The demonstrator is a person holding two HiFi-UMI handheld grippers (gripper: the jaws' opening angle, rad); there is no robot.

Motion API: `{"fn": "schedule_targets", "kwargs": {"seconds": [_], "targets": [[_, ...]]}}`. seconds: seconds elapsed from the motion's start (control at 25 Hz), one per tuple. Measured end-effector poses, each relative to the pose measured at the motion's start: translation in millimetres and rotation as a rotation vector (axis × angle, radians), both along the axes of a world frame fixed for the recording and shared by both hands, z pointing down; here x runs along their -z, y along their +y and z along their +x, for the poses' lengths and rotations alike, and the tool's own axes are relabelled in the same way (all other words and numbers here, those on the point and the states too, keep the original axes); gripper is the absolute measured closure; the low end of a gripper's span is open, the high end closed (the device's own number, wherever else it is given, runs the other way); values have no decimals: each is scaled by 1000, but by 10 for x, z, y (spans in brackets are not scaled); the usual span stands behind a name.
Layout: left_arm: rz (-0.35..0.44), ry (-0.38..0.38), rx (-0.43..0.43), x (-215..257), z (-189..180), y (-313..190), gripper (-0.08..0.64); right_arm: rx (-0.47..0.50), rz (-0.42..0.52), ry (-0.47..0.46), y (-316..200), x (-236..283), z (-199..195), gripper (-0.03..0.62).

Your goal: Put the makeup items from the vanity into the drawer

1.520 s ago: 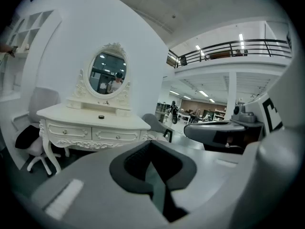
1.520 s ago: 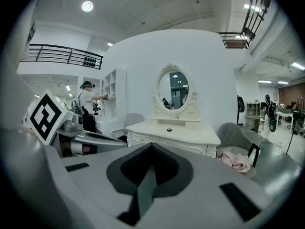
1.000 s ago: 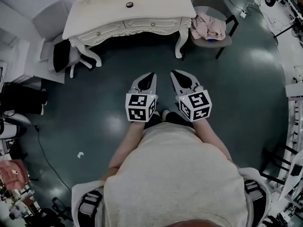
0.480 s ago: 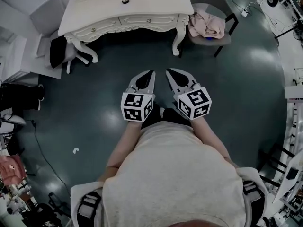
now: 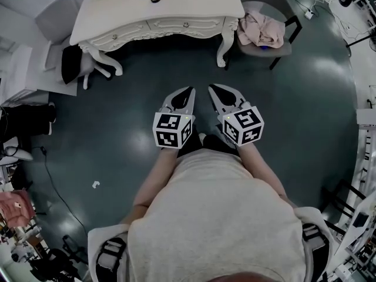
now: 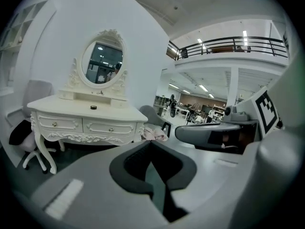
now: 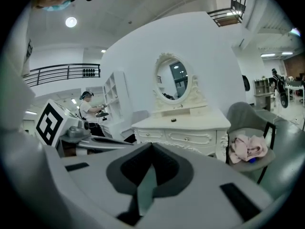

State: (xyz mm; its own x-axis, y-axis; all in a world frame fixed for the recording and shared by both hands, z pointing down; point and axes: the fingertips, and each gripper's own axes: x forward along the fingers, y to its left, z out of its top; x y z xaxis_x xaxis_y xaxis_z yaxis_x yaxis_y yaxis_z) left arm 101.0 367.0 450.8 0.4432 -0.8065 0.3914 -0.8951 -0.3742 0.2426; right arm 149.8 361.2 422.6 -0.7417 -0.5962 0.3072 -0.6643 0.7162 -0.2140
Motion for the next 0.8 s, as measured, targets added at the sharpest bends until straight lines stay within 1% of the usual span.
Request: {"fn": "schedule_targets", "kwargs": {"seconds": [0.12,0.28,0.44,0.68,0.8], "targets": [[2,0,-3,-10,-81,-274,551,-14,-5,9,-229,-37,-35,584],[7,12,3,5,-234,-742,551,-48,2,13,-734,-42,-109,584],[3,17,-23,54,-453,-1253,551,-43,16,42,-1251,-35,-360,584],[58,-9,-36,294,-894,-2088,551,-60,60,0,-2040,163,-754,584],[60,-13,-48,338,-1076,-2374,551,-76,58,-3,-2326,199,-935,584]]}}
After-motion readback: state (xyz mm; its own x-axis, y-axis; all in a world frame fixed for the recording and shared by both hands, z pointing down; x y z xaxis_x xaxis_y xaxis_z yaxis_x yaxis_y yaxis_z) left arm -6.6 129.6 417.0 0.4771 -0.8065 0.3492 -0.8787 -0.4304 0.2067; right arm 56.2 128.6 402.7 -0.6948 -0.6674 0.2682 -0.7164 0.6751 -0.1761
